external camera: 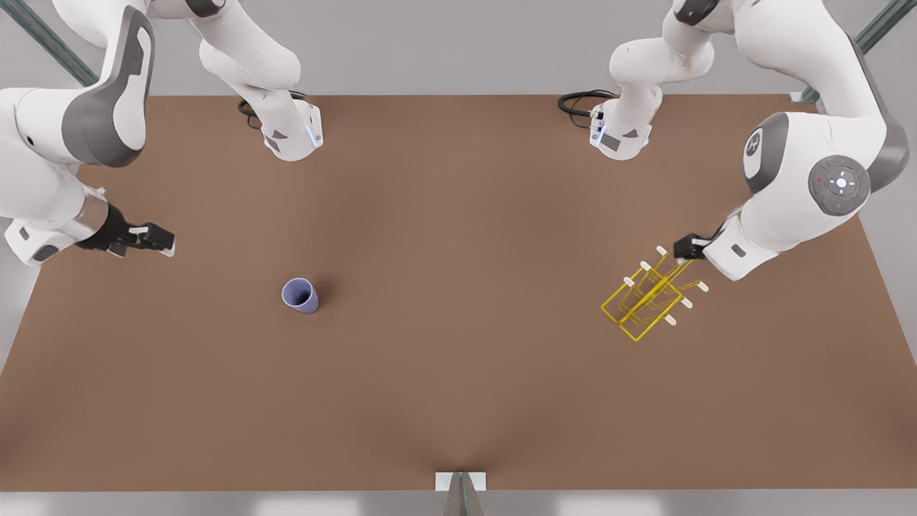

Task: Place the cup on the cup holder

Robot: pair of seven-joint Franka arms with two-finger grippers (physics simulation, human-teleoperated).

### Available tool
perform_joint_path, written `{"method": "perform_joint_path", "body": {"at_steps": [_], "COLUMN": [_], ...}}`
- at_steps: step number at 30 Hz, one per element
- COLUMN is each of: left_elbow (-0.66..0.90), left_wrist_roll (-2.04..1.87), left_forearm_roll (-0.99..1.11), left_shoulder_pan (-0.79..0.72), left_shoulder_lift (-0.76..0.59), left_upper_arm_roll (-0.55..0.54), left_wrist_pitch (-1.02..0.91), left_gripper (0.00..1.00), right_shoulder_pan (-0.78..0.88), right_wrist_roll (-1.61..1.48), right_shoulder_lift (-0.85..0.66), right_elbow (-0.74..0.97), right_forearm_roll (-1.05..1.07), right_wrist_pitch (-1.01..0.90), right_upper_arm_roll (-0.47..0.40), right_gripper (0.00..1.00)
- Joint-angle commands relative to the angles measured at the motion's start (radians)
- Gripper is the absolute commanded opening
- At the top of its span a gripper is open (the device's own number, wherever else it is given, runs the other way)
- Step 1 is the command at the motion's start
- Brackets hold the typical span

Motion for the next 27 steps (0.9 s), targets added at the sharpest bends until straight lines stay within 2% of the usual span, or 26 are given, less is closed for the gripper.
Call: {"method": "perform_joint_path", "body": {"at_steps": [1, 7, 9, 10, 11, 13, 15, 19, 23, 24, 25, 26, 27], "left_elbow": [0.017, 0.004, 0.021, 0.112, 0.159, 0.158, 0.156, 0.149, 0.147, 0.144, 0.141, 0.138, 0.136], "left_wrist_roll": [-0.044, -0.053, -0.156, -0.160, -0.159, -0.154, -0.162, -0.165, -0.159, -0.162, -0.153, -0.160, -0.165], "left_forearm_roll": [-0.059, -0.004, -0.004, 0.030, 0.033, 0.033, 0.032, 0.025, 0.026, 0.024, 0.024, 0.022, 0.022], "left_shoulder_pan": [-0.067, -0.084, -0.185, -0.230, -0.230, -0.224, -0.227, -0.233, -0.155, -0.152, -0.137, -0.139, -0.149], "left_shoulder_lift": [-0.003, 0.003, 0.119, 0.239, 0.288, 0.273, 0.273, 0.252, 0.256, 0.256, 0.259, 0.259, 0.261], "left_upper_arm_roll": [0.064, 0.061, 0.061, 0.066, 0.066, 0.067, 0.067, 0.061, 0.071, 0.069, 0.069, 0.069, 0.069], "left_wrist_pitch": [0.070, 0.041, 0.080, 0.117, 0.119, 0.113, 0.110, 0.102, 0.033, 0.033, 0.031, 0.030, 0.028], "left_gripper": [1.00, 1.00, 1.00, 1.00, 1.00, 1.00, 1.00, 1.00, 1.00, 1.00, 1.00, 1.00, 1.00], "right_shoulder_pan": [-0.004, -0.013, -0.010, -0.010, -0.024, -0.032, 0.002, 0.240, 0.242, 0.225, 0.200, 0.211, 0.197], "right_wrist_roll": [-0.009, -0.007, -0.007, -0.006, -0.006, -0.004, 0.006, 0.299, 0.293, 0.290, 0.290, 0.289, 0.287], "right_shoulder_lift": [-0.001, 0.042, 0.172, 0.230, 0.259, 0.313, 0.312, 0.312, 0.307, 0.312, 0.240, 0.142, 0.047], "right_elbow": [0.001, 0.001, 0.001, 0.001, -0.016, -0.016, -0.016, -0.005, -0.013, -0.045, -0.213, -0.310, -0.398], "right_forearm_roll": [-0.001, -0.016, -0.018, -0.018, -0.030, -0.029, 0.004, 0.004, 0.004, 0.002, -0.004, -0.002, 0.008], "right_wrist_pitch": [0.074, 0.086, 0.086, 0.092, 0.152, 0.170, 0.169, 0.166, 0.124, 0.165, 0.212, 0.215, 0.250], "right_upper_arm_roll": [0.002, -0.001, -0.003, -0.003, -0.008, -0.008, 0.023, 0.028, 0.054, 0.049, 0.051, 0.054, 0.113], "right_gripper": [1.00, 1.00, 1.00, 1.00, 1.00, 1.00, 1.00, 1.00, 1.00, 1.00, 1.00, 1.00, 1.00]}}
